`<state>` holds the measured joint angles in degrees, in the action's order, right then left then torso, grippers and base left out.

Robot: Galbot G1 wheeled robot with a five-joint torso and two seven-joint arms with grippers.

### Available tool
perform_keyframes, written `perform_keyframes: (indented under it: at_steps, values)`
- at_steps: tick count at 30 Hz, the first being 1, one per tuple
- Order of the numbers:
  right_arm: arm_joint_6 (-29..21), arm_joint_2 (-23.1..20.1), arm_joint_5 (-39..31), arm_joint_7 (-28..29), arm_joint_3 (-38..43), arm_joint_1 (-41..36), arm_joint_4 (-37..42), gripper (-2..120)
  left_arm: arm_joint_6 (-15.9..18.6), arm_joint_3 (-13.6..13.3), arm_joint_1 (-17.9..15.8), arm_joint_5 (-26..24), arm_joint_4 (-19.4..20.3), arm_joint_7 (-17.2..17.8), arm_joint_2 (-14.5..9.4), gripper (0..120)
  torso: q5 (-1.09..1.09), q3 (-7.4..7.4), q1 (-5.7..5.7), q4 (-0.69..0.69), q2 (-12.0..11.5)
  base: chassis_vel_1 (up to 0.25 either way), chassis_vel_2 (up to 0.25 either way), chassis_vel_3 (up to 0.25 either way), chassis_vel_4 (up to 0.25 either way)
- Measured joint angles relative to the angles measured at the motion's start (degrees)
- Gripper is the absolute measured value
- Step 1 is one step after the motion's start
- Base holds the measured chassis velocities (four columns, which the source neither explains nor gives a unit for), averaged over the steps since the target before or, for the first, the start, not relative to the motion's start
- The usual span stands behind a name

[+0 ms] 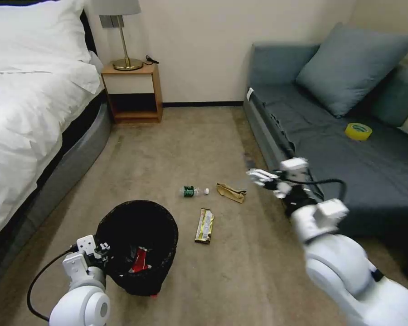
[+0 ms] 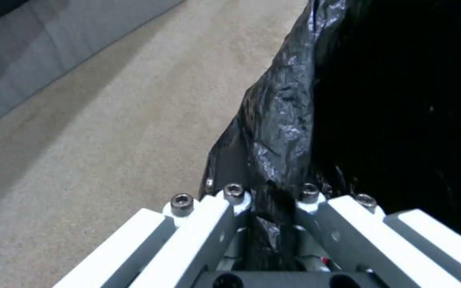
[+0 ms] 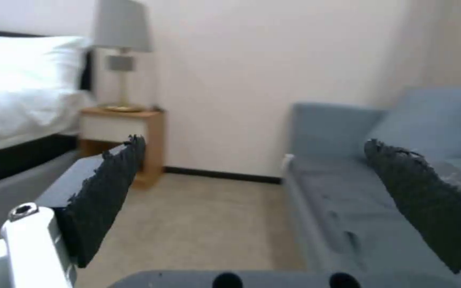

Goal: Pick up the trash bin, then pick up the garbage on the floor and place it into the trash bin.

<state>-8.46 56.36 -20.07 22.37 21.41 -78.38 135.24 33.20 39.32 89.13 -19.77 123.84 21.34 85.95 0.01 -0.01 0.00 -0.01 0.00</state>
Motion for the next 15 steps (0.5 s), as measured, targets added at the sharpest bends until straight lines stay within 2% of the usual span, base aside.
perform_keyframes:
  at_steps: [1,2,6,10,15]
  values:
    - [0.23,2.63,2.74,0.14,0.98,-2.38,0.57,100,-0.01,0.01,-0.03,-0.01,0.0,-0.01,0.01,2,-0.02,0.0,0.0,0.01,0.0,0.0,0.0,0.0,0.0]
    - [0.23,2.63,2.74,0.14,0.98,-2.38,0.57,100,-0.01,0.01,-0.03,-0.01,0.0,-0.01,0.01,2,-0.02,0.0,0.0,0.01,0.0,0.0,0.0,0.0,0.0]
    - [1.29,10.52,9.17,-0.35,0.42,-7.76,1.05,100,-0.09,0.15,-0.34,-0.04,-0.37,-0.01,0.01,2,-0.01,0.0,0.0,0.0,0.0,0.0,0.0,0.0,0.0]
    - [3.39,13.6,11.56,-1.99,-1.44,-9.21,-0.75,100,-0.13,0.37,-0.37,-0.09,-0.47,-0.01,-0.14,2,-0.01,0.0,0.0,0.01,0.0,0.0,0.0,0.0,0.0]
    - [5.33,13.65,12.35,-4.28,-2.5,-8.72,-2.3,100,-0.17,0.58,-0.27,-0.19,-0.44,-0.01,-0.24,2,-0.02,0.0,0.0,0.01,0.0,0.0,0.0,0.0,0.0]
